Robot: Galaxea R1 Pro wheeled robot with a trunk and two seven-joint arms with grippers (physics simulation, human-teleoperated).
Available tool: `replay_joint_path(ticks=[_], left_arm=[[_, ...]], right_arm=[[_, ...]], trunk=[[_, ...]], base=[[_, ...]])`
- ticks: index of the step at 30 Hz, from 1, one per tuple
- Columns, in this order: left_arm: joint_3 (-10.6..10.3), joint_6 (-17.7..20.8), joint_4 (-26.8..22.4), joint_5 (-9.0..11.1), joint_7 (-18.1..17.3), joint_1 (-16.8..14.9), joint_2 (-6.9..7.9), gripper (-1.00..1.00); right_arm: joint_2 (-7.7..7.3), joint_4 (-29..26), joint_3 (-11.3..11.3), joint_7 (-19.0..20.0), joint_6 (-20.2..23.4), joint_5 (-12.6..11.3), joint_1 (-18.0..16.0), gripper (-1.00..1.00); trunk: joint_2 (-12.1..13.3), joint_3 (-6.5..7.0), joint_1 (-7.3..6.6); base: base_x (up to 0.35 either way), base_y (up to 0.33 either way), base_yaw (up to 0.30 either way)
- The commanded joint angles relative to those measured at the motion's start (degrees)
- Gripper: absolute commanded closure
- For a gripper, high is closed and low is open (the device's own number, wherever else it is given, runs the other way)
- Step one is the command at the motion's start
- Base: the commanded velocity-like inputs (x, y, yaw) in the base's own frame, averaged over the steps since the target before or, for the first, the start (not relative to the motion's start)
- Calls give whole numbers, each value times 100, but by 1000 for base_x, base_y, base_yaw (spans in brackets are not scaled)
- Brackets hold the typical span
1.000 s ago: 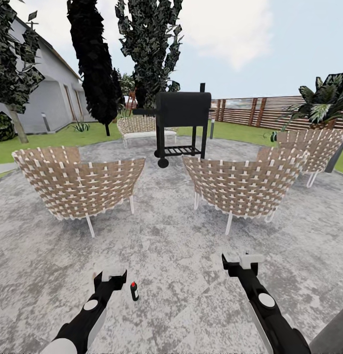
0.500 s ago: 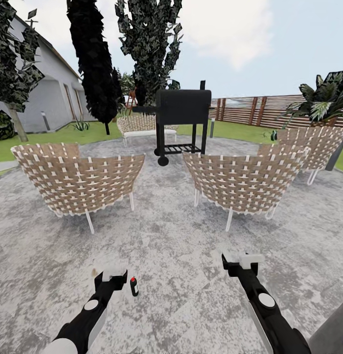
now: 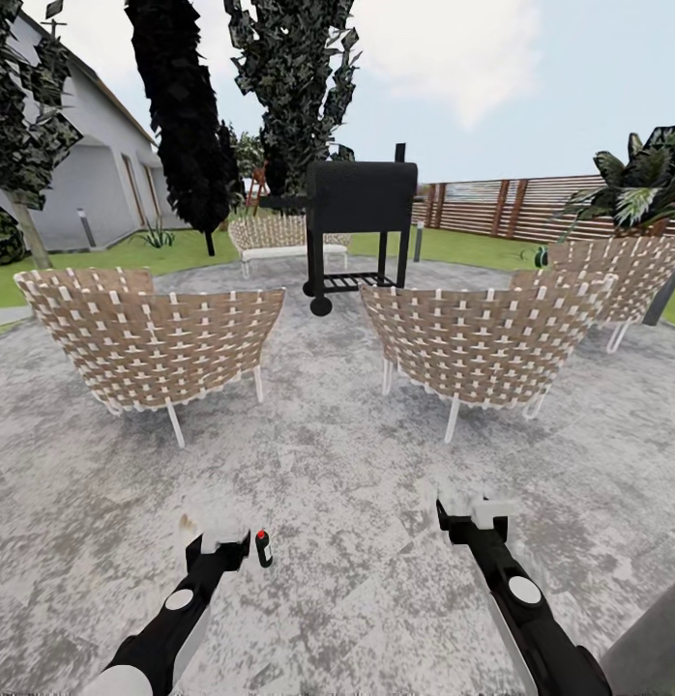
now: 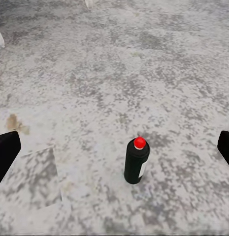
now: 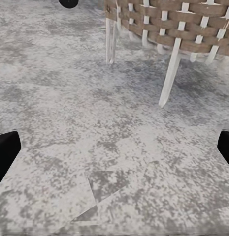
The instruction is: In the garden, pick up the pesticide atomizer on the floor and spray pesticide onto both trees until each tree trunk is fully covered.
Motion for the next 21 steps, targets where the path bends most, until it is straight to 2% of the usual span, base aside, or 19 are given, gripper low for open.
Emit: replay_joint_path(ticks=[1, 21], left_arm=[[0, 0, 0, 0, 0, 0, 0, -100], [0, -3, 0, 0, 0, 0, 0, -100]], right_arm=[[0, 0, 0, 0, 0, 0, 0, -100], [0, 0, 0, 0, 0, 0, 0, -100]], trunk=[[-2, -32, 2], [-29, -659, 54]], base=[[0, 0, 0], [0, 0, 0]])
